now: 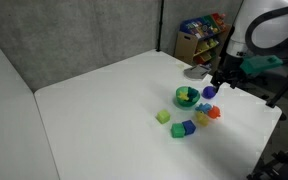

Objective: Put the yellow object inside the bowl

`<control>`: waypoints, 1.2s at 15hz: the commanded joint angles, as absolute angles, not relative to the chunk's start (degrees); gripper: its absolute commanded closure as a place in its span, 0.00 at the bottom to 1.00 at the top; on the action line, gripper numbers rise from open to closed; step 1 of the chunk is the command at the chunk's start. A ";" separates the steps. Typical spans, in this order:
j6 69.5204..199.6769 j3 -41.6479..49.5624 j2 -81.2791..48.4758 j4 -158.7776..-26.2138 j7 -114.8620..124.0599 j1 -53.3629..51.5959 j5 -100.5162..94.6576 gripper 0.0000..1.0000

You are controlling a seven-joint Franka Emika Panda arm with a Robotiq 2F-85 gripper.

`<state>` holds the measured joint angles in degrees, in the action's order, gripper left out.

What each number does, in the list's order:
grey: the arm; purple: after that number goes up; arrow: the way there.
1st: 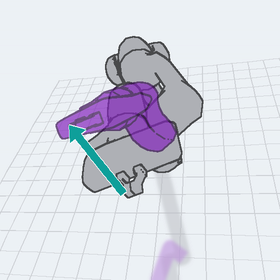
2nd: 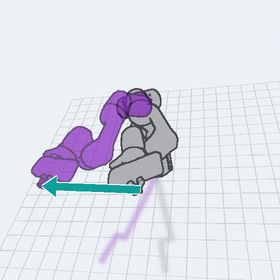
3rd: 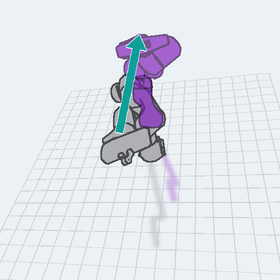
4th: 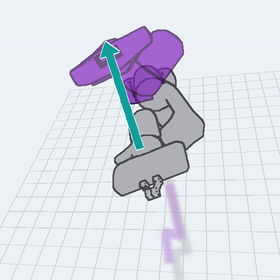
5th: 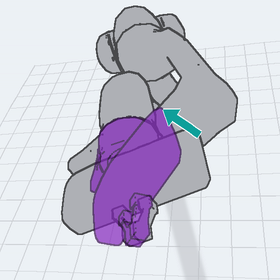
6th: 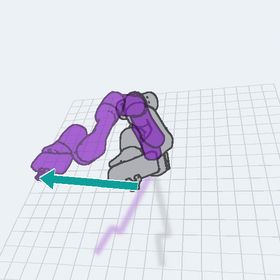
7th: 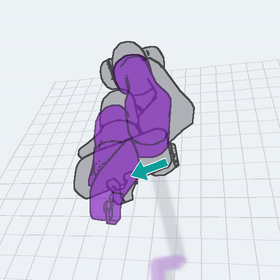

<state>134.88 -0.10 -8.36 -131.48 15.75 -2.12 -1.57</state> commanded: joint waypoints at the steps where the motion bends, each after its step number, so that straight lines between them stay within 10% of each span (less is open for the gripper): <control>1: 139.78 0.78 -11.97 -130.74 20.31 -3.01 -5.49 0.00; 18: 144.73 3.61 -33.64 -120.03 22.30 -5.97 -1.85 0.00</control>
